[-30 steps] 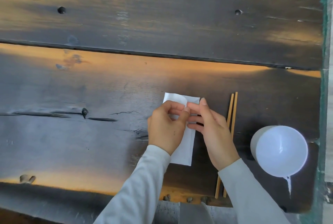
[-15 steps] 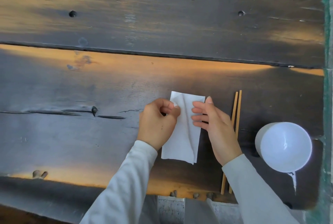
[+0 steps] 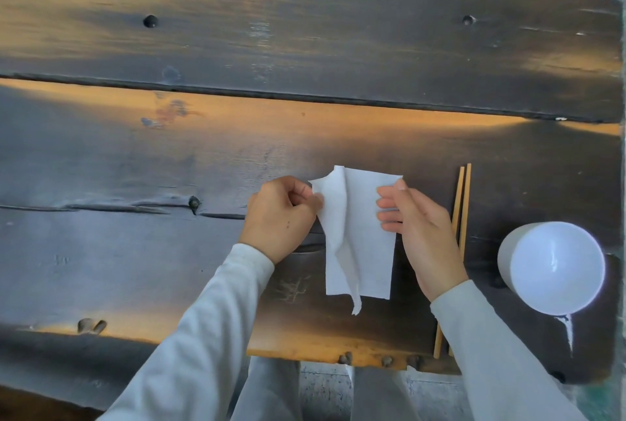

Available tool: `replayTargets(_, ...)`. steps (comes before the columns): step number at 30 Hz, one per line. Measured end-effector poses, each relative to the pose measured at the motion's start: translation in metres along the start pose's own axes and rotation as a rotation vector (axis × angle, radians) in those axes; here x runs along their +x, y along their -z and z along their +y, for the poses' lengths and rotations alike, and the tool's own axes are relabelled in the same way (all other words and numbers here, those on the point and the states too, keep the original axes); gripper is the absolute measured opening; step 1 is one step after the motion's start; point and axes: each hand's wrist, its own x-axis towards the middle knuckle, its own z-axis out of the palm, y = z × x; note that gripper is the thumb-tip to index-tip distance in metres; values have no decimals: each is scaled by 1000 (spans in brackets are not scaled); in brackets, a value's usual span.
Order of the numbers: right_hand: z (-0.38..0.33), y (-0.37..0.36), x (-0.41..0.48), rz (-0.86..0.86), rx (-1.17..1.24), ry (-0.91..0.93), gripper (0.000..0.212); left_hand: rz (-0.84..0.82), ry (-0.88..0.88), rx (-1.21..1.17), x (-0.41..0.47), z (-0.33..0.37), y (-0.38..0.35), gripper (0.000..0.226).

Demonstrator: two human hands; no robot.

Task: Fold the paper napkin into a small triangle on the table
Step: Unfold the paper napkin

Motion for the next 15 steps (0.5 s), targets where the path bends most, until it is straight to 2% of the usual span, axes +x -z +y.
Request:
replayTargets(10, 0, -2, 0, 13, -23, 9, 19, 49, -84, 256, 20, -12, 37, 9)
replayTargets(15, -1, 0, 0, -4, -4, 20, 15, 174, -137, 389, 22, -15, 50, 10)
